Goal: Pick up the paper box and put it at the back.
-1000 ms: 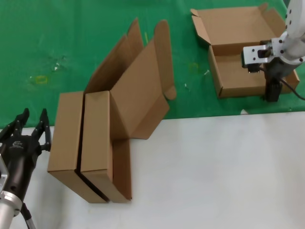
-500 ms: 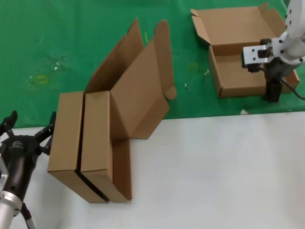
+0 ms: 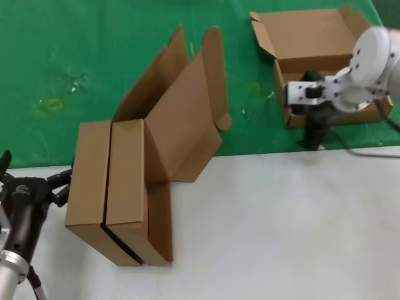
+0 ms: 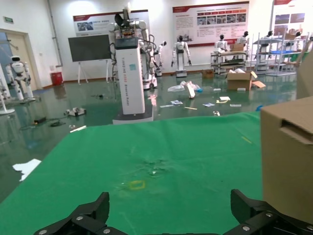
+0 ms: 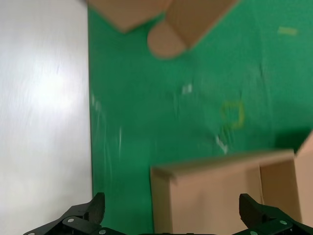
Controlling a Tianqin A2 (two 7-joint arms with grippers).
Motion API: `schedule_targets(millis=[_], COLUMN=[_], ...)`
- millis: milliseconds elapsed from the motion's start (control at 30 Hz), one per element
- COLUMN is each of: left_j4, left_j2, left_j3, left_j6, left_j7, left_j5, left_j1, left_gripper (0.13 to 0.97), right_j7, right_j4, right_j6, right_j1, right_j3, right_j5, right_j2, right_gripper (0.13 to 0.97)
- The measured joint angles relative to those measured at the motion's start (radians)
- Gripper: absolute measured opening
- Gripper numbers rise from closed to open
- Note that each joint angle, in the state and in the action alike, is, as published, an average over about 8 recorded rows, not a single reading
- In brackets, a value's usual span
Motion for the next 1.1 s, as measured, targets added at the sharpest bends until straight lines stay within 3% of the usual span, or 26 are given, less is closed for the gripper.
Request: schedule_targets(millis=[167, 567, 1100], left_j4=[0.0, 0.0, 0.0], left_j2=[0.0, 0.0, 0.0], left_j3=[0.0, 0.0, 0.0], left_j6=[0.0, 0.0, 0.0], left_j7=[0.0, 0.0, 0.001], left_j5=[0.0, 0.0, 0.0], left_j1=[0.0, 0.0, 0.0], left_gripper=[0.885, 0.957, 0.966], right_j7=[0.01, 0.033, 0.065], right_j4=[0.101, 0.35, 0.683], right_j6=[0.055, 0.189, 0.368], right_j1=[-0.099, -0.344, -0.672], right_j3=[0.055, 0.19, 0.37], right_j5=[0.059, 0.203, 0.397], right_j2=[0.009, 0.032, 0.062], right_gripper=[0.966, 0.966, 0.966])
